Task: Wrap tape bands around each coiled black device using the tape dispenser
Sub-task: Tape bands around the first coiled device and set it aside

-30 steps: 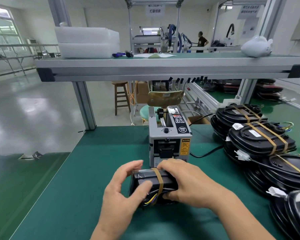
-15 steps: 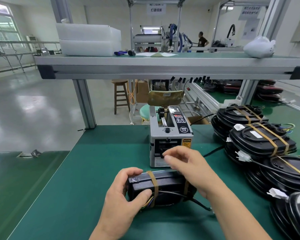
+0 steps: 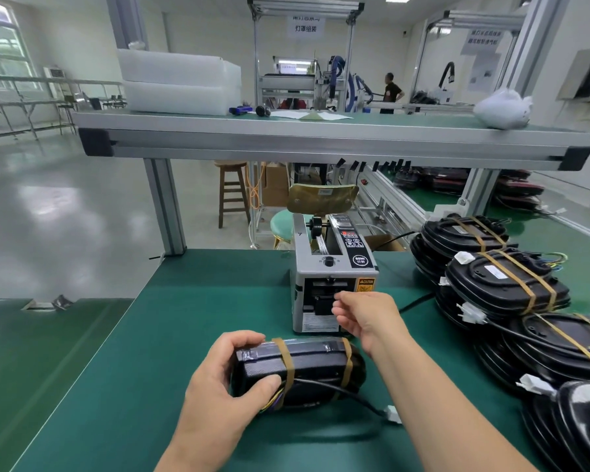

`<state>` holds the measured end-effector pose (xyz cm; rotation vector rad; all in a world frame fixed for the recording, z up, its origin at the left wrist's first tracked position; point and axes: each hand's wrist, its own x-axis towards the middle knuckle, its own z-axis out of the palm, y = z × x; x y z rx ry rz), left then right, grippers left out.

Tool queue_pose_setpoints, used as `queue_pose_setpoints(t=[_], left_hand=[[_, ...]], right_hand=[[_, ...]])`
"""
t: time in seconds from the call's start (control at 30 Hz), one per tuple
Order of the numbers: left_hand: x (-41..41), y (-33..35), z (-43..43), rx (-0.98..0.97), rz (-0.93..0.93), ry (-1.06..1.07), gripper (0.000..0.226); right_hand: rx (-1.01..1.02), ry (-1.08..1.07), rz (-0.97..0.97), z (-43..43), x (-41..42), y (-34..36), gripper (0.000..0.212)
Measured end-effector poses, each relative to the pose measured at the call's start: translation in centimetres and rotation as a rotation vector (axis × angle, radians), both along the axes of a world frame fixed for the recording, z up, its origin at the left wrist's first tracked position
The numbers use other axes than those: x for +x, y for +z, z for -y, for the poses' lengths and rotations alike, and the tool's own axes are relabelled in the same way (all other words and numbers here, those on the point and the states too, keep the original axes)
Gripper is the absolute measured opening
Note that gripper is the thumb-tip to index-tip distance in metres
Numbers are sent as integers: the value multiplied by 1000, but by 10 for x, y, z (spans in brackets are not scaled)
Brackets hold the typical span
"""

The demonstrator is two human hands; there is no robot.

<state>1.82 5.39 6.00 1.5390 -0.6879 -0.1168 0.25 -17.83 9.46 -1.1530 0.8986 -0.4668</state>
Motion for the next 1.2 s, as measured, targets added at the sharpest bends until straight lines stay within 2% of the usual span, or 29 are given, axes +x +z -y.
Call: queue_pose_setpoints(t=[0.37,0.67,0.9,1.03,1.2], left_hand=[[2,-7,-9,12,-5,-2,46],[1,-7,-12,-40,-64,-16,46],[-5,-9,-8,-98,-107,-18,44],[-12,-9,3,-175,-155,9,44],[-23,-7,25,-225,-183,42,42]], right_hand=[[40,-190,-5,-12,15,-1,18],[4,-256,-80,-14,23,0,18],[63,-184,35,-10,-2,0,18],[-87,-55,110,-21,-21,13,12],[-259,34,241,-57,-40,31,19]])
